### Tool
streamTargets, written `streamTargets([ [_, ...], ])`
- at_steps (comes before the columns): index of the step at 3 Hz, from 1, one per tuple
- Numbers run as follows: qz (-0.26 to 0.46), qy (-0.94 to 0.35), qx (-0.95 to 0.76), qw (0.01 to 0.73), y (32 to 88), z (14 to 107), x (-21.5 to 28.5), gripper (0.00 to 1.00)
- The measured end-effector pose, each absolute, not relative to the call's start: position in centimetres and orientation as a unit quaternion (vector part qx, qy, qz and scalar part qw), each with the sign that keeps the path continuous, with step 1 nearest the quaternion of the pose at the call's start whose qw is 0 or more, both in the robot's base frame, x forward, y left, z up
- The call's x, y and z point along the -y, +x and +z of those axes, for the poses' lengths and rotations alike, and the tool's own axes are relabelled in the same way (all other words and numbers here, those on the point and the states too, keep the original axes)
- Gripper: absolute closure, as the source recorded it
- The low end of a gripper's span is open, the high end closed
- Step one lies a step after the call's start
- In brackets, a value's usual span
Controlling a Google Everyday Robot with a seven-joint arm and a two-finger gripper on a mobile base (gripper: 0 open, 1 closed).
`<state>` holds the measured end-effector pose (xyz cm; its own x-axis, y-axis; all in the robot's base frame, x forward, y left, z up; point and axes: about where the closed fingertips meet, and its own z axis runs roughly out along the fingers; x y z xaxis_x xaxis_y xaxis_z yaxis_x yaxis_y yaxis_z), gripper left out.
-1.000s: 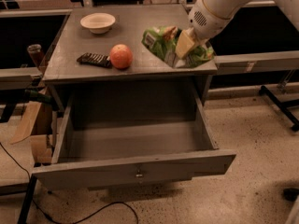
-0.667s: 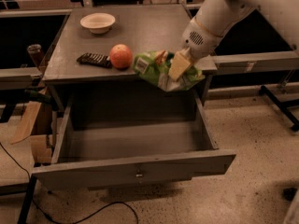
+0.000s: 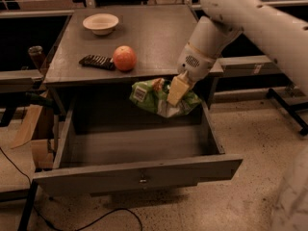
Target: Place green rice chip bag into top drawer
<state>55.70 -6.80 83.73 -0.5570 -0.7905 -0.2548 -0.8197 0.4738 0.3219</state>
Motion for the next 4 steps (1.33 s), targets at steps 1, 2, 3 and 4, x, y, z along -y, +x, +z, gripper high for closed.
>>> streamTargets([
  [1,0.224,-0.459,-0.859,0.025,55.9,81.5,5.7,1.0],
  [2,0.254,-0.426,-0.868,0.006,56.5,77.9,3.4,1.0],
  [3,0.297,-0.34,-0.892,-0.008,58.7,73.6,0.5,1.0],
  [4,0.315,-0.279,-0.907,-0.005,60.3,71.9,-0.1,1.0],
])
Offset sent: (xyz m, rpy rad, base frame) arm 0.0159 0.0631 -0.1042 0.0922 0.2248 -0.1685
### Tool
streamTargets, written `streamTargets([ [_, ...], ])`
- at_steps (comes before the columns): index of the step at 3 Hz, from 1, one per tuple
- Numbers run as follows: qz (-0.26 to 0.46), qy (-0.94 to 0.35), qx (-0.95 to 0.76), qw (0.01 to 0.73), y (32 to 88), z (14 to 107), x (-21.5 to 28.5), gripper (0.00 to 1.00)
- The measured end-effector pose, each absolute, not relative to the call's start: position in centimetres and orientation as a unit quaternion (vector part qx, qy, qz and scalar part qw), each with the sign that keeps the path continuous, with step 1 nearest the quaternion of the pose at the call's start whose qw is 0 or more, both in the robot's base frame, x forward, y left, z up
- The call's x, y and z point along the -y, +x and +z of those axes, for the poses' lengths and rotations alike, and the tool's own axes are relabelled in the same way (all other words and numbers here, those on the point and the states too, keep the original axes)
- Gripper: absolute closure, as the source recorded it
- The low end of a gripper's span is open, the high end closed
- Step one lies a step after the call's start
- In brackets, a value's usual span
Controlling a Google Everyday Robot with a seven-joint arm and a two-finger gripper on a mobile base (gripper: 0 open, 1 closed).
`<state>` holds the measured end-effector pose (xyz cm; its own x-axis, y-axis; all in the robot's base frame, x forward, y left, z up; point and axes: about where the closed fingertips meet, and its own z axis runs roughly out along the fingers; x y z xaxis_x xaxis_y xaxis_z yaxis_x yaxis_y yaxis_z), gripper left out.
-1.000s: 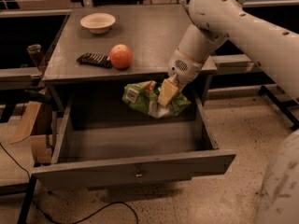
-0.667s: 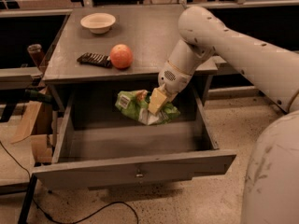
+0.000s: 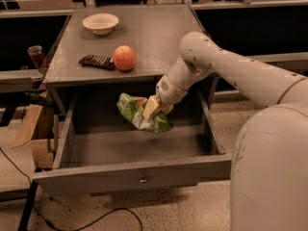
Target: Place green rice chip bag into top drawer
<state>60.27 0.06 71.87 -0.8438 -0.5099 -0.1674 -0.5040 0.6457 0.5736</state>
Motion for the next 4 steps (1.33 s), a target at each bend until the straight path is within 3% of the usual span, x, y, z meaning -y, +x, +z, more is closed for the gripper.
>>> streamTargets([
  [1,-0.327,0.209,0.921,-0.026,60.49,71.92,0.86,1.0],
  [3,-0.329,0.159,0.928,-0.074,60.08,72.63,0.96,0.58],
  [4,-0.326,0.161,0.928,-0.082,59.89,72.54,0.54,0.28],
])
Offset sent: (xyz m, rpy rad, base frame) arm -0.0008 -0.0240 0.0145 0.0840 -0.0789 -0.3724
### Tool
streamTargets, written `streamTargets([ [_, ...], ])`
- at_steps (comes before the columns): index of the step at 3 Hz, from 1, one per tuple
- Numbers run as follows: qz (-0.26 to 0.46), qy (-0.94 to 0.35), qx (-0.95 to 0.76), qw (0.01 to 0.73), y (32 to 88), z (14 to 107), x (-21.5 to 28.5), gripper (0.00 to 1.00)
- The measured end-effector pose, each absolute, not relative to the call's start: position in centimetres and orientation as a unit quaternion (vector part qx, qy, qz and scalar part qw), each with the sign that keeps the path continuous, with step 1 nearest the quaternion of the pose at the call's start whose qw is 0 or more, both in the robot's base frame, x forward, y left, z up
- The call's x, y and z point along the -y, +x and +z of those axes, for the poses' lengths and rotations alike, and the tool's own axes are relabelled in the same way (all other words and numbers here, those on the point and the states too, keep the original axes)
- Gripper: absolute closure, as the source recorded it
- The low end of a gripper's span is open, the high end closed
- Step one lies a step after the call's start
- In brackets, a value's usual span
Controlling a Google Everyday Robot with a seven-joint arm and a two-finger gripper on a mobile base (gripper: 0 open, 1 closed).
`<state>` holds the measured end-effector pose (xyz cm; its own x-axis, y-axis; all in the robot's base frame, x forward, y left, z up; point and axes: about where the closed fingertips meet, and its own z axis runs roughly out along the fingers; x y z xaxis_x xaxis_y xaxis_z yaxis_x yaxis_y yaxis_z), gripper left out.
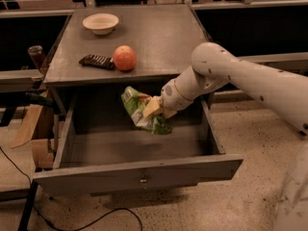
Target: Place green rice chip bag into top drawer
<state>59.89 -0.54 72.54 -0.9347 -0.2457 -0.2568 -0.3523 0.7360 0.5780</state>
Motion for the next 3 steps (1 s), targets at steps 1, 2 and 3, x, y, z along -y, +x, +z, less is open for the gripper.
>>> streamTargets([
  [1,0.326,-0.161,-0.928,0.082,59.89,72.54,0.53,0.03],
  [2,0.326,-0.162,-0.928,0.081,59.87,72.49,0.46,0.0],
  [3,0.326,-0.162,-0.928,0.081,59.87,72.49,0.46,0.0],
])
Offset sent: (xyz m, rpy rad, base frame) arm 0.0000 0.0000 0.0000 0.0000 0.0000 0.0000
